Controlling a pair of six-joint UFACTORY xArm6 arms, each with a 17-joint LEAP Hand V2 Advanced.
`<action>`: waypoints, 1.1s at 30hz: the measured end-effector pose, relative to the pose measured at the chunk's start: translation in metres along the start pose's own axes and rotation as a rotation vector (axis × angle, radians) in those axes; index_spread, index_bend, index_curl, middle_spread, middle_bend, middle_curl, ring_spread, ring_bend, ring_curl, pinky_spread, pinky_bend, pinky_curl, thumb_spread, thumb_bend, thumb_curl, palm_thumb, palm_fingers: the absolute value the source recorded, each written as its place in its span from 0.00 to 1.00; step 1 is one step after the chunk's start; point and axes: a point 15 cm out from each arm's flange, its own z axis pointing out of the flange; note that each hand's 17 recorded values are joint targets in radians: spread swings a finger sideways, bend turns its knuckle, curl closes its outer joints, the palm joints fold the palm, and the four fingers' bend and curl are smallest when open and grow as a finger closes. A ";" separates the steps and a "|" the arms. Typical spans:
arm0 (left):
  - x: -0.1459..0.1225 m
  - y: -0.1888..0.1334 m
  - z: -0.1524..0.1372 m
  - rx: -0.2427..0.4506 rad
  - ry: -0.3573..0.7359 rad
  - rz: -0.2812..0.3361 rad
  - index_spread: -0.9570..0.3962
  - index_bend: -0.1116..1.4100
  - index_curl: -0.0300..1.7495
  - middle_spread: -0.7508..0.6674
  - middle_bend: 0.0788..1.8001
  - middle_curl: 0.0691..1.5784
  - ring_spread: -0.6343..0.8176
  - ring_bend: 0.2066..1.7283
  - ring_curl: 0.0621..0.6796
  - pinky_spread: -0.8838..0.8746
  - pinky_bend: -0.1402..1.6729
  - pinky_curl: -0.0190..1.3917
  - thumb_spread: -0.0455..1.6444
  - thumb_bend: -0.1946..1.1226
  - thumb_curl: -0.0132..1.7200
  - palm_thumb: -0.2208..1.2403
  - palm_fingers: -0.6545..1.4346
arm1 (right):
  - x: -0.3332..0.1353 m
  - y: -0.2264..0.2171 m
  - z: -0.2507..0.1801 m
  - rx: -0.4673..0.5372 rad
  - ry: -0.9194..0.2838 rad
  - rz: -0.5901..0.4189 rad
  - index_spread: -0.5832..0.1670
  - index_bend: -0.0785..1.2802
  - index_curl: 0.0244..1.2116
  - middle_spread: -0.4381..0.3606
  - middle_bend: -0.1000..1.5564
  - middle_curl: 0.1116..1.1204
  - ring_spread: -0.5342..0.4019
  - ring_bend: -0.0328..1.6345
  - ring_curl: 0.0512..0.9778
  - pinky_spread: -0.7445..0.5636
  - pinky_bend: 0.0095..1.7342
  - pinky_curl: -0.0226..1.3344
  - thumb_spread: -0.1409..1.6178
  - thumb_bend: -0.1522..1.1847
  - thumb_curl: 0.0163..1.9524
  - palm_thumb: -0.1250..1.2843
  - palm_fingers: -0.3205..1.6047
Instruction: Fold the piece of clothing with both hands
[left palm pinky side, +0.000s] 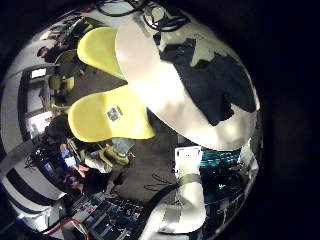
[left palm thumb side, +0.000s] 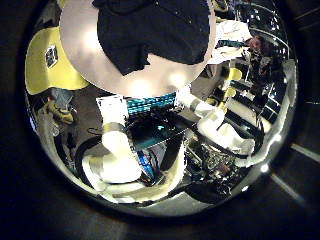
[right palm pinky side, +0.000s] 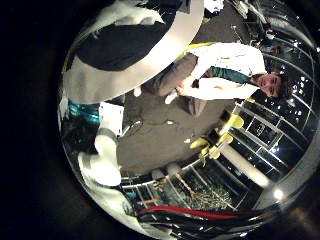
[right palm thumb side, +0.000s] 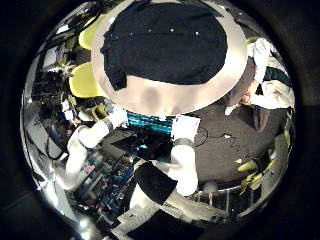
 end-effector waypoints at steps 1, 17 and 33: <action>-0.001 -0.002 0.000 0.011 -0.004 -0.008 0.63 0.17 0.18 0.64 0.08 0.20 0.65 0.33 0.22 0.71 0.32 0.24 0.63 0.13 0.17 0.21 0.37 | 0.000 -0.001 0.000 0.000 0.001 0.000 0.36 0.17 0.23 0.60 0.23 0.25 0.73 0.41 0.18 0.90 0.43 0.15 0.68 0.09 0.14 0.28 0.26; 0.006 -0.006 0.051 -0.079 -0.034 0.037 0.62 0.18 0.19 0.62 0.07 0.20 0.64 0.32 0.20 0.70 0.30 0.23 0.65 0.13 0.17 0.24 0.38 | 0.017 0.021 0.015 -0.019 -0.021 0.042 0.36 0.17 0.22 0.59 0.23 0.25 0.71 0.41 0.18 0.89 0.41 0.15 0.69 0.10 0.14 0.28 0.27; 0.058 -0.055 0.144 0.069 -0.155 0.187 0.66 0.18 0.18 0.73 0.06 0.17 0.73 0.32 0.21 0.75 0.32 0.24 0.55 0.12 0.18 0.19 0.31 | 0.009 0.023 0.043 -0.070 -0.037 0.034 0.37 0.17 0.22 0.59 0.22 0.25 0.70 0.41 0.19 0.88 0.41 0.15 0.70 0.10 0.14 0.28 0.27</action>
